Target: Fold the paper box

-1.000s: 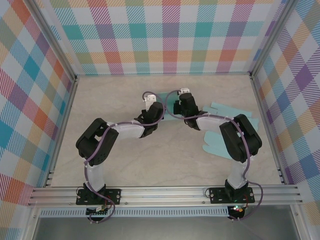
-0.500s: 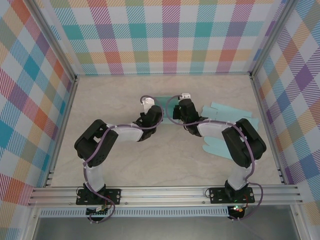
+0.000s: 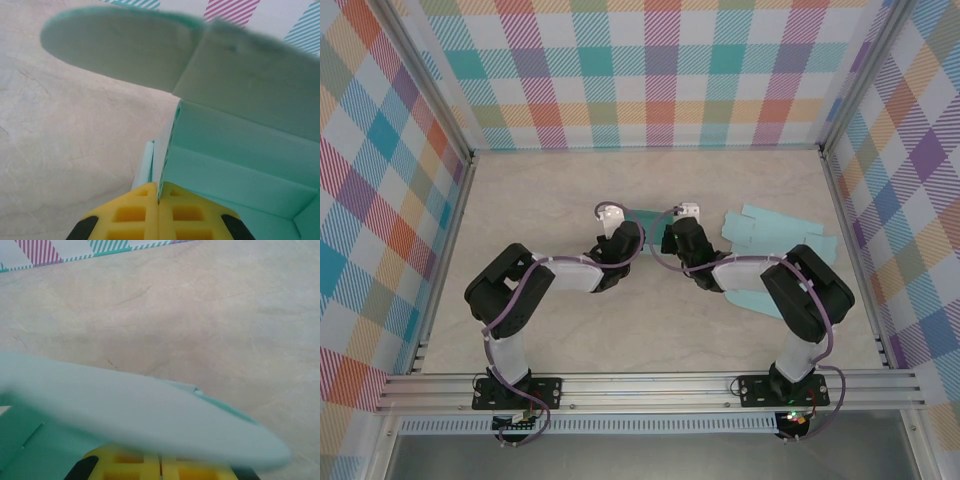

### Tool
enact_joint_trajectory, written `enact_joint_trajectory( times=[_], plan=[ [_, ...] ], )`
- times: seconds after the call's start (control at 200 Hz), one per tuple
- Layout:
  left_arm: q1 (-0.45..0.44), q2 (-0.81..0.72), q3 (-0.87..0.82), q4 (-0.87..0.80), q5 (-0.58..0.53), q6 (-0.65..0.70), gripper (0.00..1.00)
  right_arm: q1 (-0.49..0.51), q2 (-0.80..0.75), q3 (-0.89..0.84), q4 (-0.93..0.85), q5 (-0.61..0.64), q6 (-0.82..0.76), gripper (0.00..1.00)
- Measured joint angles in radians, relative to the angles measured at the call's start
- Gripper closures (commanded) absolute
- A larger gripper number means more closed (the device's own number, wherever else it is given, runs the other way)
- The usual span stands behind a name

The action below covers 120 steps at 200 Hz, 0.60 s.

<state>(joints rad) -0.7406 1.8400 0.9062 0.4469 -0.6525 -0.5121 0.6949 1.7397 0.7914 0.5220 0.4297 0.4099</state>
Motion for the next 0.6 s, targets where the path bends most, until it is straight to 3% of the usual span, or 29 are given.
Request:
enact_joint_trajectory(
  times=[0.195,0.375,0.6],
  plan=[
    [-0.011,-0.024,-0.051,-0.013,0.009,-0.048,0.82,0.022,0.000,-0.039,0.017,0.009,0.011,0.92],
    [-0.013,-0.088,-0.115,-0.041,0.029,-0.077,0.47,0.028,0.027,-0.043,0.023,0.018,0.022,0.92],
    [-0.017,-0.211,-0.172,-0.092,0.061,-0.128,0.22,0.029,0.052,-0.042,0.034,0.030,0.027,0.92]
  ],
)
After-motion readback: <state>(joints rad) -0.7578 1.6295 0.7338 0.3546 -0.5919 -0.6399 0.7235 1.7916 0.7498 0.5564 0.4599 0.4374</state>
